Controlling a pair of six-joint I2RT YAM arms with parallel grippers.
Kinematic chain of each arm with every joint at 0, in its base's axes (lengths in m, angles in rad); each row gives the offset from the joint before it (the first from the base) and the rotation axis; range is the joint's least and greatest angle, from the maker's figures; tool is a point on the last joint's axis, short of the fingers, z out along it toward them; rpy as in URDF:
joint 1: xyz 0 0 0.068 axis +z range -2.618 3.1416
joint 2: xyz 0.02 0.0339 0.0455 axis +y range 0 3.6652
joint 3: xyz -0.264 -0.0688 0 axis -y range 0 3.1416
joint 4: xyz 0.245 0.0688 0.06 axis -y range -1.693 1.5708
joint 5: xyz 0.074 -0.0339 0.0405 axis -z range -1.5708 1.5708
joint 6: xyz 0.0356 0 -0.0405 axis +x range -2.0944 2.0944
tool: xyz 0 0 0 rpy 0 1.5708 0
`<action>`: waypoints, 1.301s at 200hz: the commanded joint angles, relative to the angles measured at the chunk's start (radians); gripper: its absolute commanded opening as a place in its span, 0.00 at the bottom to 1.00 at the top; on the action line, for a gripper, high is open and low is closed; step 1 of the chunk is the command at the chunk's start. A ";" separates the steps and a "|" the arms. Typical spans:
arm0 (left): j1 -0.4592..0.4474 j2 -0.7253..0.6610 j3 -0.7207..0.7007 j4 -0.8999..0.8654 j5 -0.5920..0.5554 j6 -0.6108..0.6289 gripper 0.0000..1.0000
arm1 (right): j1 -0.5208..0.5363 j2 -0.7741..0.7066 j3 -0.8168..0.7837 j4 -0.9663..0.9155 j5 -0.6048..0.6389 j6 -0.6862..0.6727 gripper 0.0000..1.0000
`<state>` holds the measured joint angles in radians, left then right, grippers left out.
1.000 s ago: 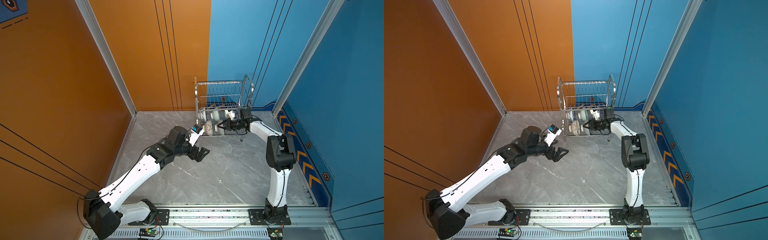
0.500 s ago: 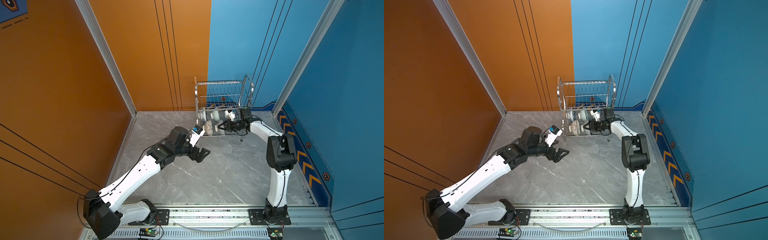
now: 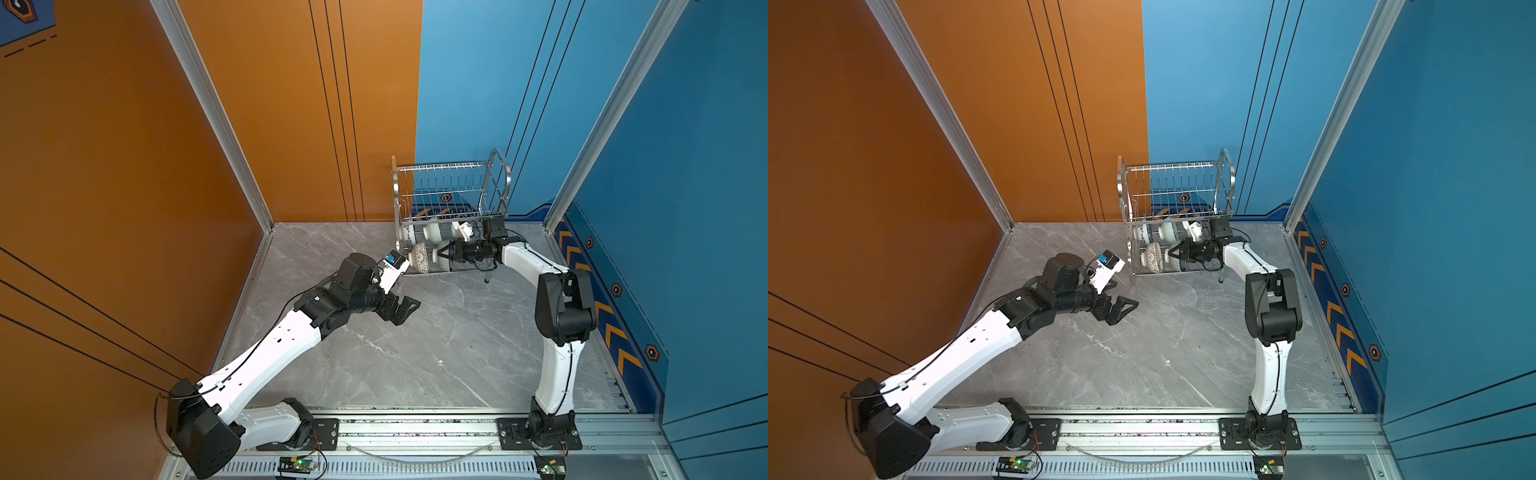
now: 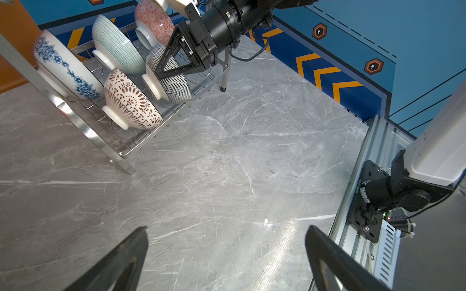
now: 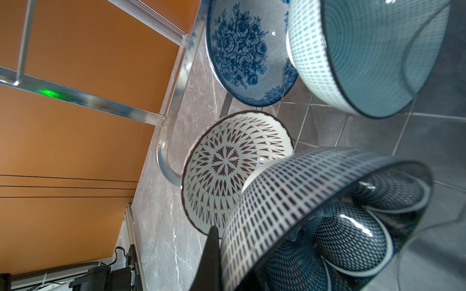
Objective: Load bowls into a dish rack
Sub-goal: Place the bowl in the dish rack.
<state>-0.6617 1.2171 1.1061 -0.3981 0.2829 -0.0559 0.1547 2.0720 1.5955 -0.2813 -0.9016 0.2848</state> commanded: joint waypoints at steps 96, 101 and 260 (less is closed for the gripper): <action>-0.010 0.004 -0.014 0.015 -0.007 0.015 0.98 | -0.039 -0.055 -0.025 -0.164 0.021 -0.061 0.19; -0.010 0.005 -0.014 0.015 -0.008 0.015 0.98 | -0.040 -0.056 -0.022 -0.168 0.021 -0.065 0.20; -0.015 0.014 -0.015 0.015 -0.004 0.016 0.98 | -0.065 -0.114 -0.040 -0.239 0.082 -0.155 0.34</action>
<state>-0.6628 1.2251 1.1061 -0.3939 0.2832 -0.0525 0.0975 2.0052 1.5764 -0.4904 -0.8383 0.1520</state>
